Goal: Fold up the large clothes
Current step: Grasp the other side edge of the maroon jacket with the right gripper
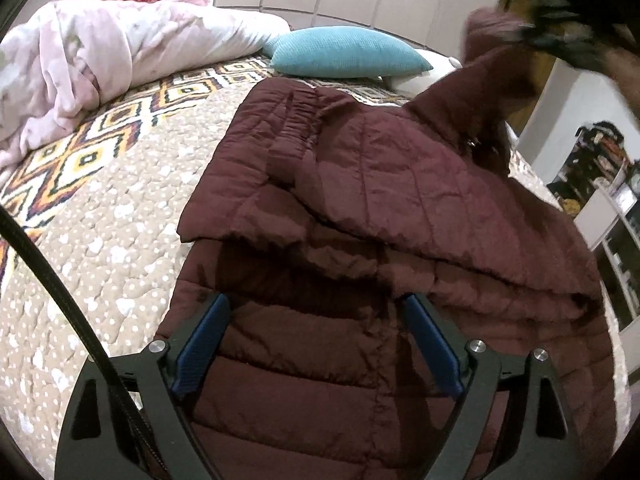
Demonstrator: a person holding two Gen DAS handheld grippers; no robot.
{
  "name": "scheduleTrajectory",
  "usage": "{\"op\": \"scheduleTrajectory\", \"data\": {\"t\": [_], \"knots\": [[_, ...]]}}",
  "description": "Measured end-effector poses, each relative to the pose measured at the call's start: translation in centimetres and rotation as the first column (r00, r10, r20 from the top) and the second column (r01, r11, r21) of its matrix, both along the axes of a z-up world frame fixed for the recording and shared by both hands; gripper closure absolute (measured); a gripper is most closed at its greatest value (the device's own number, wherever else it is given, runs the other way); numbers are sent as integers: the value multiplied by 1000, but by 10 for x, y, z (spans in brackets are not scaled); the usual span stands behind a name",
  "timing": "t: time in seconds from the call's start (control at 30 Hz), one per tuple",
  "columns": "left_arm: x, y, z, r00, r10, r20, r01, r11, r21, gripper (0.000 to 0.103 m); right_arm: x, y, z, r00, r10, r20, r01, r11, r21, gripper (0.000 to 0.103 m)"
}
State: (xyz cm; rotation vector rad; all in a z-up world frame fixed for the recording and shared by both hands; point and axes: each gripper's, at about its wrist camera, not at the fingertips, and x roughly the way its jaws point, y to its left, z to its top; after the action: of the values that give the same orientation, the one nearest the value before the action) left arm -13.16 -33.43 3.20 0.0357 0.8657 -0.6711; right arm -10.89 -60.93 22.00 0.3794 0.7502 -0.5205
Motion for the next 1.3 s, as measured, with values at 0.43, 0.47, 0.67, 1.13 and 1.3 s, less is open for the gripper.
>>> {"op": "scheduleTrajectory", "data": {"t": [0.43, 0.47, 0.67, 1.13, 1.3], "knots": [[2, 14, 1, 1000, 23, -15, -24, 998, -64, 14, -225, 166, -100, 965, 145, -218, -96, 971, 220, 91], [1, 14, 1, 1000, 23, -13, -24, 998, -61, 14, -238, 167, -86, 967, 129, -219, -93, 982, 166, 91], [2, 14, 1, 1000, 22, -12, -23, 998, -58, 14, -246, 124, -24, 985, -63, -161, 49, 995, -84, 84], [3, 54, 23, 989, 143, 19, -136, 966, -220, 14, -89, 94, -168, 988, 58, -143, -5, 939, 345, 85], [6, 52, 22, 990, 144, 3, -141, 970, -198, 14, -78, 109, -158, 978, 88, -187, -32, 959, 282, 84]]}}
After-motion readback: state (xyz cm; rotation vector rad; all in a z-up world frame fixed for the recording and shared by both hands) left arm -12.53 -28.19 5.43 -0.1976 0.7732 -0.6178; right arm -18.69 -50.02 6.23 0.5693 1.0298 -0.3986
